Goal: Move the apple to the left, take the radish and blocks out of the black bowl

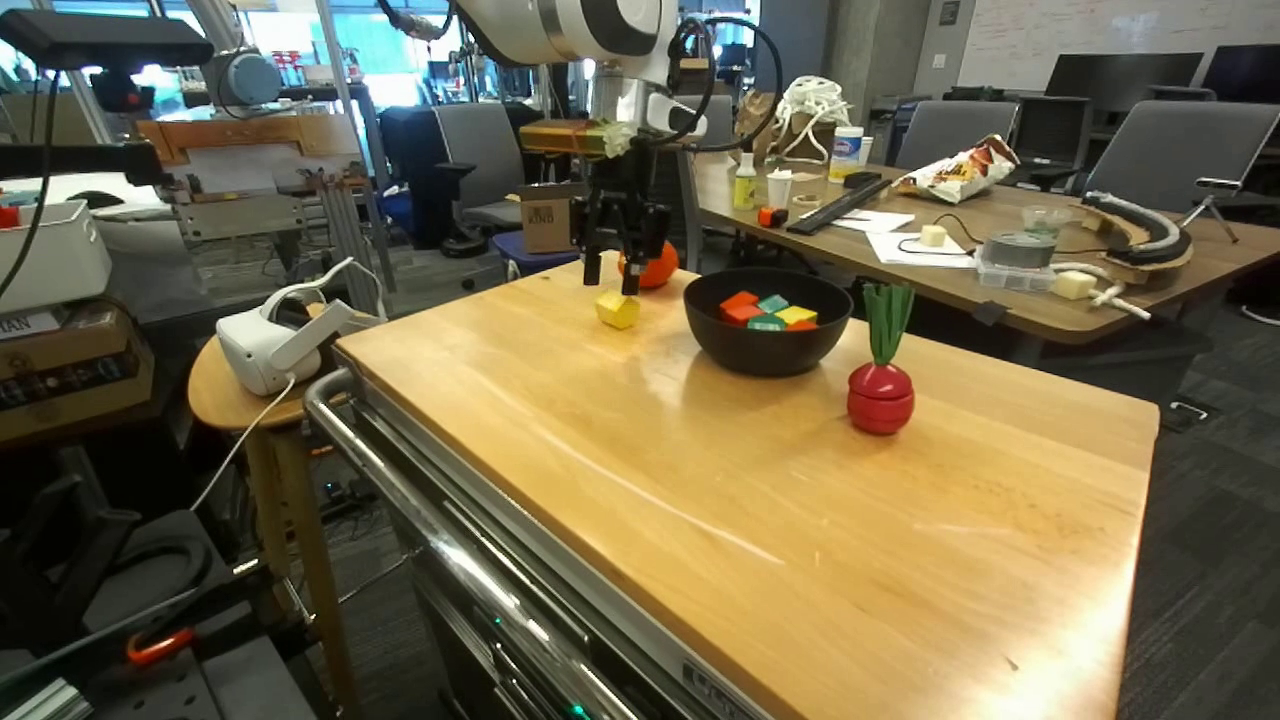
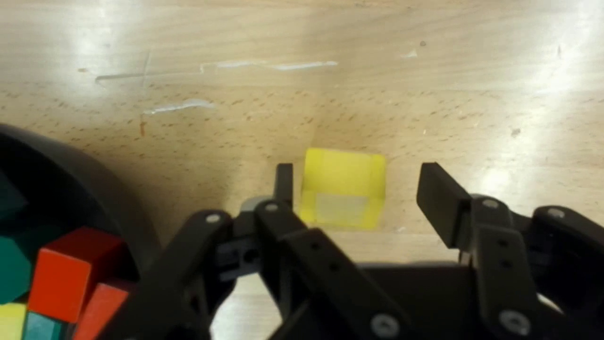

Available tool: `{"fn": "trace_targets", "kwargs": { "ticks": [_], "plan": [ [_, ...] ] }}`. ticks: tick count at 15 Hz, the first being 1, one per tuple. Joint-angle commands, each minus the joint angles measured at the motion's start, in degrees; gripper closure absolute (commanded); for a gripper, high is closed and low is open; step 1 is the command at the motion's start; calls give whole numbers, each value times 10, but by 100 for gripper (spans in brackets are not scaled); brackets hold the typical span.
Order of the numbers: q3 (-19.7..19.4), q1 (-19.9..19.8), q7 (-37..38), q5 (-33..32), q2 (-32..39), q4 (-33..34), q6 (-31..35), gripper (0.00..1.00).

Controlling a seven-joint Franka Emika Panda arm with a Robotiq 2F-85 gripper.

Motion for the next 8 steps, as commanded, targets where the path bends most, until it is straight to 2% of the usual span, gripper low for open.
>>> {"fn": "trace_targets", "kwargs": {
  "ticks": [1,2,4,8],
  "plan": [
    [-25,0,26,-28,-74,-51,65,1],
    [-15,0,8,-14,-17,-5,28,17],
    [-23,-3,12,-20,-43,-17,43,1],
    [-23,-4,16,-21,-60,-33,48,0]
  ]
}}
